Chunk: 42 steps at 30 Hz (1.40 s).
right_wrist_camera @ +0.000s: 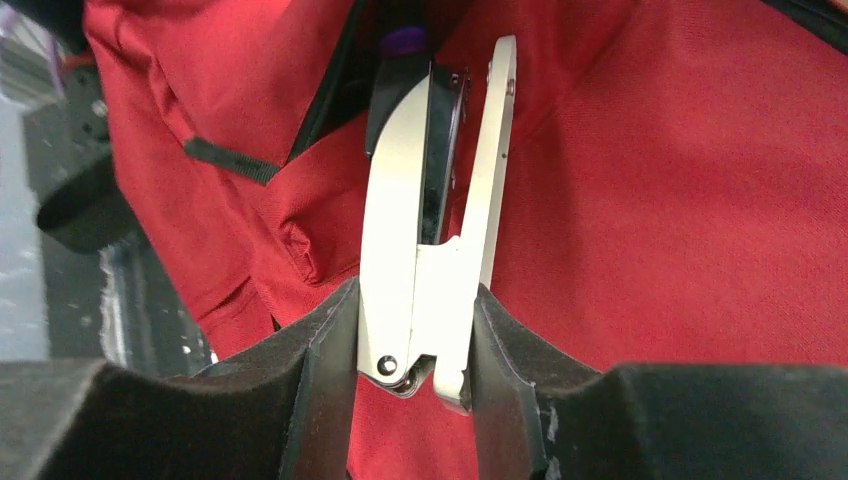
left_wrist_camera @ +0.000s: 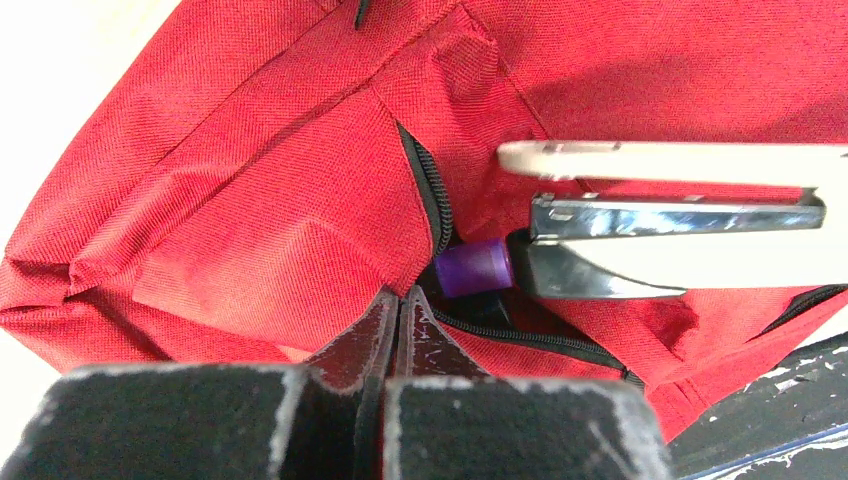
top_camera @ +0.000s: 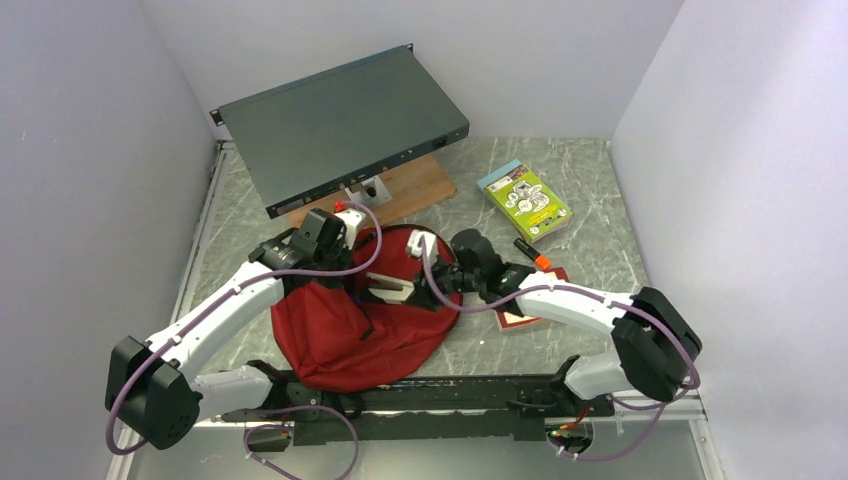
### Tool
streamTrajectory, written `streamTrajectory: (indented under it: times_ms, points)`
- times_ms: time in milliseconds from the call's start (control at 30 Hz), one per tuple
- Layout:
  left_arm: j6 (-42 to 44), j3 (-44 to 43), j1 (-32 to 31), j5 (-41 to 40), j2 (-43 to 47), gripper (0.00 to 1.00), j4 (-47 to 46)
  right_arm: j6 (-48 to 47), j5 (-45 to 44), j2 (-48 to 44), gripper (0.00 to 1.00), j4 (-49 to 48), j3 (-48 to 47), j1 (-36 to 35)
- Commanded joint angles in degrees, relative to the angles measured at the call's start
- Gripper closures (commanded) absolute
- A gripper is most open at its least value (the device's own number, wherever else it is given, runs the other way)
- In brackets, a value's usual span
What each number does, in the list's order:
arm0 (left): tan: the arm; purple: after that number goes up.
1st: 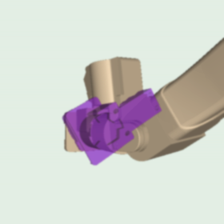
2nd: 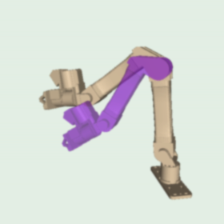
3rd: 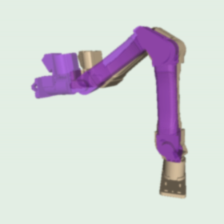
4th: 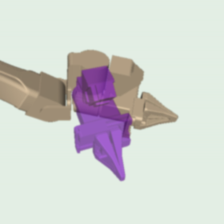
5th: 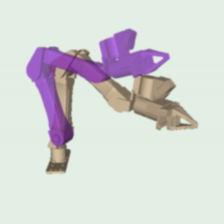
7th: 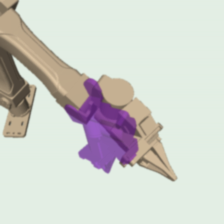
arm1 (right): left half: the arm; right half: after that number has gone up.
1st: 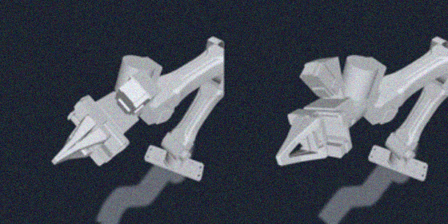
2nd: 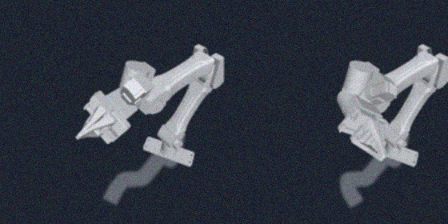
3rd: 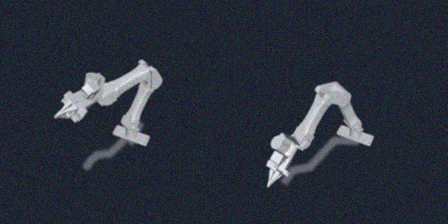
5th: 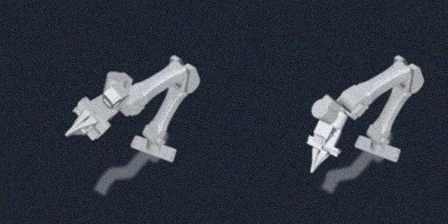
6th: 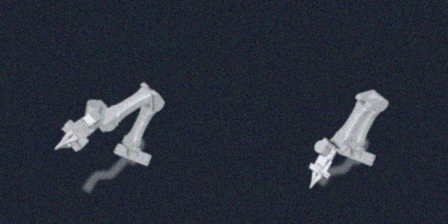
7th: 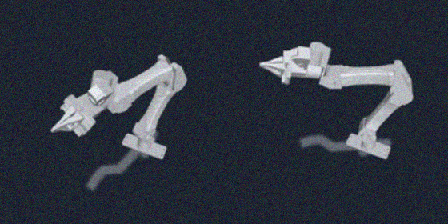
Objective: Pack the student bag
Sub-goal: Place the stationery in the student bag.
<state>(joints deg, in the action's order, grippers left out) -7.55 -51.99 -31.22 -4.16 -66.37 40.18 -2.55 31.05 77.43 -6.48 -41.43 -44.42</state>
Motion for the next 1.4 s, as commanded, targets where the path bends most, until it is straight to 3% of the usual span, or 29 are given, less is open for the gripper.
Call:
streamTrajectory:
  times_ms: [0, 267, 667, 1133, 1367]
  points:
    - [0.7, -1.05, -0.24, 0.04, 1.12, 1.0, -0.73, -12.95, -10.19, 1.2, 1.0, -1.08, -3.85, -5.78]
    - [0.73, -1.21, -0.25, 1.78, 0.46, 1.0, -0.97, -19.42, -18.81, 8.01, 1.0, -1.0, -8.28, -13.78]
    - [0.78, -1.06, -0.2, 2.15, 0.98, 1.0, -1.16, -23.5, -12.35, 8.78, 1.0, -12.28, -9.88, -16.22]
    - [0.7, -0.84, -0.24, 0.54, 1.62, 1.0, -1.14, -7.47, -7.04, 2.34, 1.0, -26.5, -2.6, -9.67]
    - [0.48, -0.84, -0.24, 0.32, 1.94, 1.0, -1.4, 2.23, -6.84, 13.68, 1.0, -40.96, -3.17, -11.55]
